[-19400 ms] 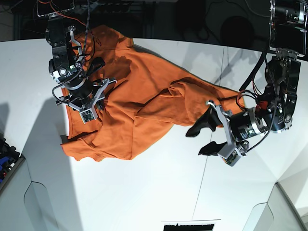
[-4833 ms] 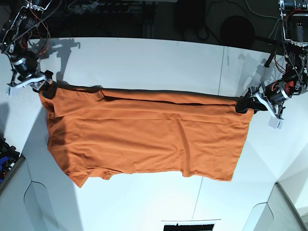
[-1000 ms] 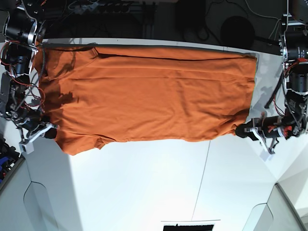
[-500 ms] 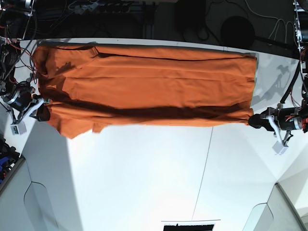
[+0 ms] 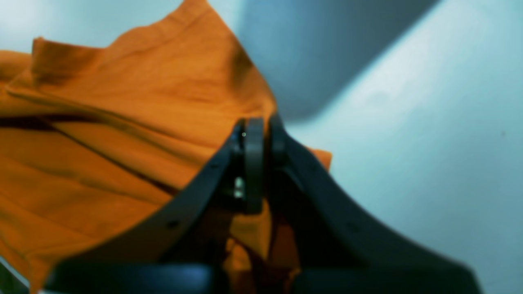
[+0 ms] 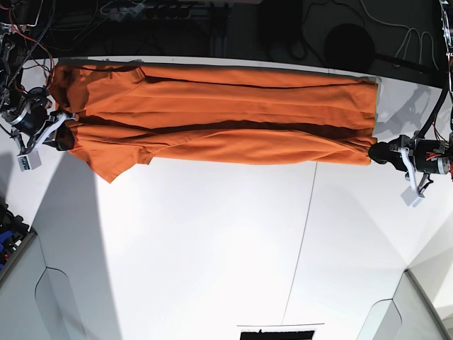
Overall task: Layout the t-shirt on the table in an organized manner, then fold the t-shirt properly
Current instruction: 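Grasp the hem edge with both grippers and fold it over the shirt, then release the folded edge and regrasp the shirt ends with both grippers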
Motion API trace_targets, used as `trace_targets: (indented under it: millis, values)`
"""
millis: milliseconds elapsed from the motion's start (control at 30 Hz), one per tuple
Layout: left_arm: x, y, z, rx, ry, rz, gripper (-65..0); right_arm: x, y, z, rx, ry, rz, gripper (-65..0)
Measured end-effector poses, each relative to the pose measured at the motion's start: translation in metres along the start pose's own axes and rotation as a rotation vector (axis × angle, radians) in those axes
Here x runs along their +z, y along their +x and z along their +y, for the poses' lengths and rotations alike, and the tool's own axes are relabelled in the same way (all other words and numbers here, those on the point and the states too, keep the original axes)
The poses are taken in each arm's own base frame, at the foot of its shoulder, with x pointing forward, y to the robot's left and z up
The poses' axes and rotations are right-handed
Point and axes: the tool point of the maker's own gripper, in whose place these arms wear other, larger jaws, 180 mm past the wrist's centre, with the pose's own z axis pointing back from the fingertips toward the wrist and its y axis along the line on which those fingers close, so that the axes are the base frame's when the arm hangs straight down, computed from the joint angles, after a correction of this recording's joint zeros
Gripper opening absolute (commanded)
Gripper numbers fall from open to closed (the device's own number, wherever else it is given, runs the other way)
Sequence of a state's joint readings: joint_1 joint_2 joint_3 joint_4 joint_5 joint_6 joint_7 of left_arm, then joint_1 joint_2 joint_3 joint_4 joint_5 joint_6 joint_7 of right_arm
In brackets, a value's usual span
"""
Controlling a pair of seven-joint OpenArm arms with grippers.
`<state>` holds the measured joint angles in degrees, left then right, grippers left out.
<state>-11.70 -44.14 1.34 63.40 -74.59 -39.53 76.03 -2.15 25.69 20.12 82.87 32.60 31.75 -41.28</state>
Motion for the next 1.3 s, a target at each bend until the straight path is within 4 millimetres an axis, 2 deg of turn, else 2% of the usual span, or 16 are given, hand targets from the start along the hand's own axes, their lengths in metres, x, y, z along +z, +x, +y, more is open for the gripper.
trace_targets:
  millis: [33, 100, 167, 200, 267, 300, 400, 600, 700, 800, 900, 1000, 1100, 1300]
  values:
    - [0.000, -0.001, -0.002, 0.007, -0.016, -0.004, -65.0, 0.000, -0.003, 0.000, -0.001, 0.000, 0.013, -64.9]
    - [-0.002, -0.006, -0.003, 0.015, -0.024, 0.007, -64.5, 0.000, -0.008, 0.000, 0.000, -0.001, 0.043, -47.3]
    - [-0.003, -0.011, -0.003, 0.020, -0.025, 0.017, -56.1, 0.000, -0.009, -0.001, -0.003, -0.003, 0.047, -34.5]
    - [-0.003, -0.012, -0.003, 0.020, -0.025, 0.020, -51.1, 0.000, -0.009, 0.000, -0.004, -0.003, 0.048, -32.4]
    - [-0.002, -0.011, -0.003, 0.020, -0.024, 0.018, -42.4, 0.000, -0.009, -0.001, -0.004, -0.003, 0.048, -32.5]
    - [-0.002, -0.010, -0.003, 0.018, -0.025, 0.016, -40.6, 0.001, -0.009, -0.002, -0.007, -0.005, 0.045, -32.5]
    - [-0.002, -0.009, -0.003, 0.019, -0.027, 0.012, -40.6, 0.008, -0.001, -0.008, -0.053, -0.008, 0.001, -32.5]
    - [0.014, 0.009, -0.007, 0.046, -0.070, -0.086, -40.7, 0.031, 0.033, -0.035, -0.153, -0.039, -0.152, -32.5]
    - [0.017, 0.012, -0.008, 0.048, -0.079, -0.105, -40.7, 0.030, 0.042, -0.034, -0.147, -0.035, -0.170, -32.5]
    - [0.016, 0.010, -0.008, 0.050, -0.081, -0.100, -40.6, 0.023, 0.052, -0.028, -0.108, -0.034, -0.187, -32.5]
    - [0.015, 0.009, -0.009, 0.050, -0.084, -0.096, -40.7, 0.007, 0.055, -0.021, -0.056, -0.043, -0.149, -32.5]
    - [0.015, 0.009, -0.009, 0.051, -0.085, -0.094, -40.7, -0.015, 0.046, -0.010, -0.040, -0.023, -0.089, -32.5]
    - [0.015, 0.009, -0.009, 0.050, -0.084, -0.092, -40.7, -0.035, 0.023, 0.007, -0.034, 0.023, -0.015, -33.0]
    - [0.015, 0.009, -0.009, 0.051, -0.086, -0.094, -40.7, -0.044, 0.016, 0.027, 0.014, 0.079, 0.015, -49.8]
